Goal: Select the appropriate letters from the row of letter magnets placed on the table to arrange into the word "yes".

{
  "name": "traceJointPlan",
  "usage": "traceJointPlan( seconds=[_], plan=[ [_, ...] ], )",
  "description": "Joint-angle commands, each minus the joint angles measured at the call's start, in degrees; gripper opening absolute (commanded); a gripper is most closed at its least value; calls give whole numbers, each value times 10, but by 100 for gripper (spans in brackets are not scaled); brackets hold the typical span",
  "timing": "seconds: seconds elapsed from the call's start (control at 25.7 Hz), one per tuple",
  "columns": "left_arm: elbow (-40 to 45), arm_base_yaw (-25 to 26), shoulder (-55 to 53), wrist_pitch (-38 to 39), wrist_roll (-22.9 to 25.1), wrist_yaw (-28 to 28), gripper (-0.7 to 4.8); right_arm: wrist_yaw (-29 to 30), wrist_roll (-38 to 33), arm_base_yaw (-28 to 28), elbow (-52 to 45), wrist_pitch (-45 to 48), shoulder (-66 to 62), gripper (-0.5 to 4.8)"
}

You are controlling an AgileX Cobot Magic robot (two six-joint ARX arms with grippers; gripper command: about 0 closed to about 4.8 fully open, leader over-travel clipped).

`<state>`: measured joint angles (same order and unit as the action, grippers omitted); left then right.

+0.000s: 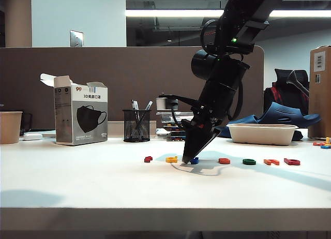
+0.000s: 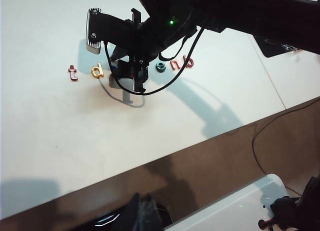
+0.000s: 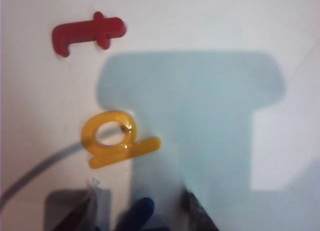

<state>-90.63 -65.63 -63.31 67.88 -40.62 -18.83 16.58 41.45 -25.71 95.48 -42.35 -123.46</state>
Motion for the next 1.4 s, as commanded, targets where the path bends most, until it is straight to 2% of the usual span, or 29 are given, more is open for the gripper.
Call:
traceJointPlan(
  seconds=[0.04,0.16,0.39,0.47,1.2,1.32,1.4],
  plan=[
    [-2,0,1,-7,-1,0,-6,-12,-2,0,-7,-35,-9,235],
    [-3,0,1,-7,-1,0,-6,-12,-2,0,-7,-37,-9,169],
    [-2,0,1,-7,-1,0,-6,-13,-2,0,-7,-39,-9,165],
    [-3,0,1,-7,-1,0,-6,-13,-2,0,-7,-39,-9,143],
    [-3,0,1,-7,-1,0,-6,-17,-3,0,-7,-41,-10,133],
    [-3,0,1,-7,-1,0,-6,-17,-3,0,-7,-40,-10,84],
    [-3,0,1,-7,-1,0,-6,-17,-3,0,-7,-39,-10,84]
  ],
)
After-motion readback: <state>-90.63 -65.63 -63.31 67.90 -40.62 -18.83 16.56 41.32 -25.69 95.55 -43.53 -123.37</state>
